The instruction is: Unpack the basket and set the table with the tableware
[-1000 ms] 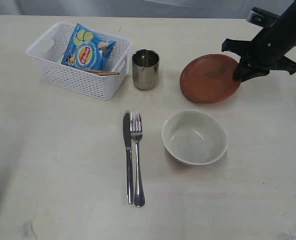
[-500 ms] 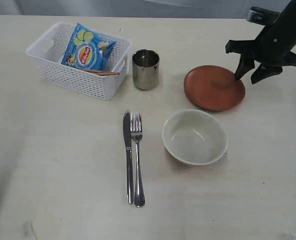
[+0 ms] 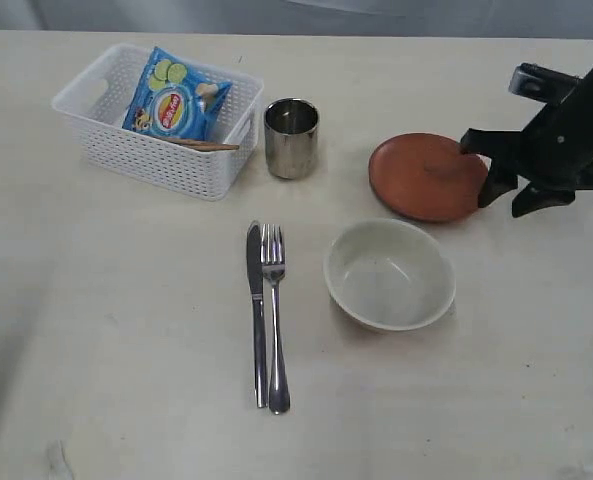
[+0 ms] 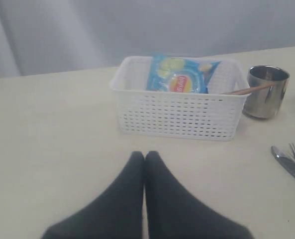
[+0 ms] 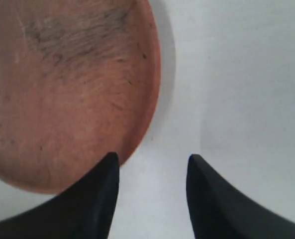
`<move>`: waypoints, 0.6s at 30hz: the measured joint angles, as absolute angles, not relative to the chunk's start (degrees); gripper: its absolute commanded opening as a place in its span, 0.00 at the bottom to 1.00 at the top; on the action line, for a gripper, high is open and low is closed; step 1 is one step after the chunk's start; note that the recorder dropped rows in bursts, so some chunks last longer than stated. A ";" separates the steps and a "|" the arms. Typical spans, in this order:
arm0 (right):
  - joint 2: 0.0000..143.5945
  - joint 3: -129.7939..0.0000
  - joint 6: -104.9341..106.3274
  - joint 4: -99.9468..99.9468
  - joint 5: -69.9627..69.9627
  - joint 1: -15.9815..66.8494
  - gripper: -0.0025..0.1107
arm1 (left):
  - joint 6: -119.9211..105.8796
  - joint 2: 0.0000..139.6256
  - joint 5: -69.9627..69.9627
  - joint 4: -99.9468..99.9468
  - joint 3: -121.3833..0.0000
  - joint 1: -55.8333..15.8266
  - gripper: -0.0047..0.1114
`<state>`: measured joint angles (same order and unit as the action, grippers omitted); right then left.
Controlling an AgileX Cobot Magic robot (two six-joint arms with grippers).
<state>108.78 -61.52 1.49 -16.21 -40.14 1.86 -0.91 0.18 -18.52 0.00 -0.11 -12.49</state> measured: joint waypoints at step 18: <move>115.58 -67.68 9.94 -30.60 -31.66 2.83 0.40 | -0.91 0.18 -18.52 0.00 -0.11 -12.49 0.04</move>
<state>115.58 -67.68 9.94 -30.60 -31.66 2.83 -0.91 0.18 -18.52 0.00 -0.11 -12.49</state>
